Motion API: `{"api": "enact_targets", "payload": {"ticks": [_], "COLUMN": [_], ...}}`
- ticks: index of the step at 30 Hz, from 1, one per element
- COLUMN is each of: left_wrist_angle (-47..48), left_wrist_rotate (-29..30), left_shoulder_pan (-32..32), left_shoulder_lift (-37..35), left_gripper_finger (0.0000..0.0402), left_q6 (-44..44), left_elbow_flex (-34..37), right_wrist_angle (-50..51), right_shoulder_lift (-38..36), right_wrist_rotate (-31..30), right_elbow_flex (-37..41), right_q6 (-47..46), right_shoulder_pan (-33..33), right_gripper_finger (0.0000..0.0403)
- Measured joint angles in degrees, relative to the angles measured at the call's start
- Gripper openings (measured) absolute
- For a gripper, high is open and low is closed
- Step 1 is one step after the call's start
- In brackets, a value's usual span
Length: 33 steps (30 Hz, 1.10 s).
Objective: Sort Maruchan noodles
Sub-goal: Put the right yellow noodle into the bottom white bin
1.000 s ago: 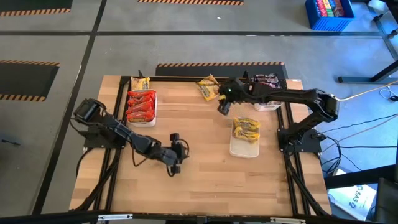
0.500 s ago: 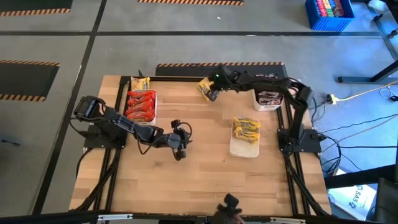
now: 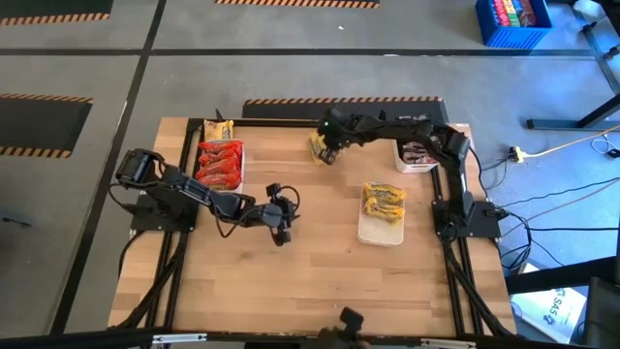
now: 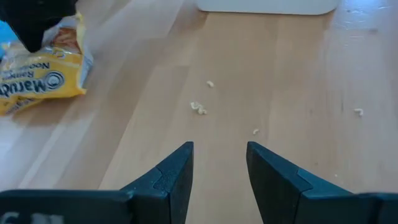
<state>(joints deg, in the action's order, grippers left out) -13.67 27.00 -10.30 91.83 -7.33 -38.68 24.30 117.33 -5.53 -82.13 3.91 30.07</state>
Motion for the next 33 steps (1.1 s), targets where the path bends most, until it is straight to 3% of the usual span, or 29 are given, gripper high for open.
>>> {"api": "enact_targets", "payload": {"ticks": [10,21,28,33], "left_wrist_angle": [1.9,14.8,11.9,5.6], "left_wrist_rotate": [-1.4,0.2,6.6,5.3], "left_shoulder_pan": [-2.6,-7.5,-8.8,-9.3], "left_shoulder_lift": [0.0,0.0,1.4,5.0], "left_gripper_finger": [0.0144,0.0143,0.0143,0.0143], "left_q6": [-3.3,-21.7,-26.0,-26.7], "left_elbow_flex": [0.0,0.0,0.1,0.1], "right_wrist_angle": [3.9,6.7,10.2,13.4], "right_shoulder_lift": [-0.3,-1.5,-11.8,-17.5], "right_wrist_rotate": [1.4,2.7,-3.8,-9.9], "right_elbow_flex": [-0.1,0.1,1.2,6.9], "right_q6": [-0.7,-3.5,-3.6,-7.4], "right_shoulder_pan": [-10.8,-25.7,-31.6,-31.1], "right_gripper_finger": [0.0016,0.0017,0.0017,0.0017]}}
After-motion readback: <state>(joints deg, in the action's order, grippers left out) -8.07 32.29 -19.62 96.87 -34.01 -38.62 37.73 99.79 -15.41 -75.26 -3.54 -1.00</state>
